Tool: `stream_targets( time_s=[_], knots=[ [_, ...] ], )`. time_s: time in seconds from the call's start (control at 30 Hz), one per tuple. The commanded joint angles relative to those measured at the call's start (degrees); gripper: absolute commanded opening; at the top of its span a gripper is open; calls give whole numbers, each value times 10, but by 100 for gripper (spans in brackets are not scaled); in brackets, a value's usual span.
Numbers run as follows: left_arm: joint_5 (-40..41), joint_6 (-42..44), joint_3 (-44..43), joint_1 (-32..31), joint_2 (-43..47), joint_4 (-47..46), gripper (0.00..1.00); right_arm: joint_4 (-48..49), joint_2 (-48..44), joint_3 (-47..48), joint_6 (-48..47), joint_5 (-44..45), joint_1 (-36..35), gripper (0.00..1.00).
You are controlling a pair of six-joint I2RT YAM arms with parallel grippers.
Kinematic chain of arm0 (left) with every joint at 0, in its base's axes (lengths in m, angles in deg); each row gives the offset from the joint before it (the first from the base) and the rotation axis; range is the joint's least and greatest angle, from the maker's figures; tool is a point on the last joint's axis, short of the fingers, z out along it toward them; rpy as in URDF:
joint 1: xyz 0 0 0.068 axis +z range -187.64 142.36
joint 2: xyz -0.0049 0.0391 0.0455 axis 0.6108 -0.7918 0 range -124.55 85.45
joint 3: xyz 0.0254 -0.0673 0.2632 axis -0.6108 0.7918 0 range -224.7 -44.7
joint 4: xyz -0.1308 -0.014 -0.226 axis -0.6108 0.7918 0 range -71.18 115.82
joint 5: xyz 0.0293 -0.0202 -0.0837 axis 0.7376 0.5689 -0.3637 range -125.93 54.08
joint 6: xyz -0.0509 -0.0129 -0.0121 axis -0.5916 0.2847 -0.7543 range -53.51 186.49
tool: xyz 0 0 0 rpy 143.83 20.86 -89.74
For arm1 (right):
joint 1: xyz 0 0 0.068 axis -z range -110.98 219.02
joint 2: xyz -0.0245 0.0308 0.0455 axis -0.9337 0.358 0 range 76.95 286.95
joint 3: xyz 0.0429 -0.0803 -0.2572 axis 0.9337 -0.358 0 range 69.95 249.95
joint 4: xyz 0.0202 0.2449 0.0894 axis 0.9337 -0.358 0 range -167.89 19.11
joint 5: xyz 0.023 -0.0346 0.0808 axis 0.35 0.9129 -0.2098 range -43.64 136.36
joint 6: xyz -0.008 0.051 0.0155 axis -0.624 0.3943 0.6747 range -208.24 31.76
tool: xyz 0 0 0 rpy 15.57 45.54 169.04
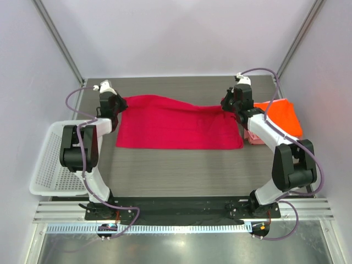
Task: Fold and stack the t-shirts
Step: Fold the tshirt
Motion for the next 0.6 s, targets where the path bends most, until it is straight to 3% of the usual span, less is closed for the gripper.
stream_targets(
  time_s=[0.0,0.57],
  knots=[
    [4,33,7,8,26,-42,0,28,-52,-20,-5,31,-4,1],
    [-60,-24,68,53,25,-125,0,12,-143,-95,4,64,-11,1]
  ],
)
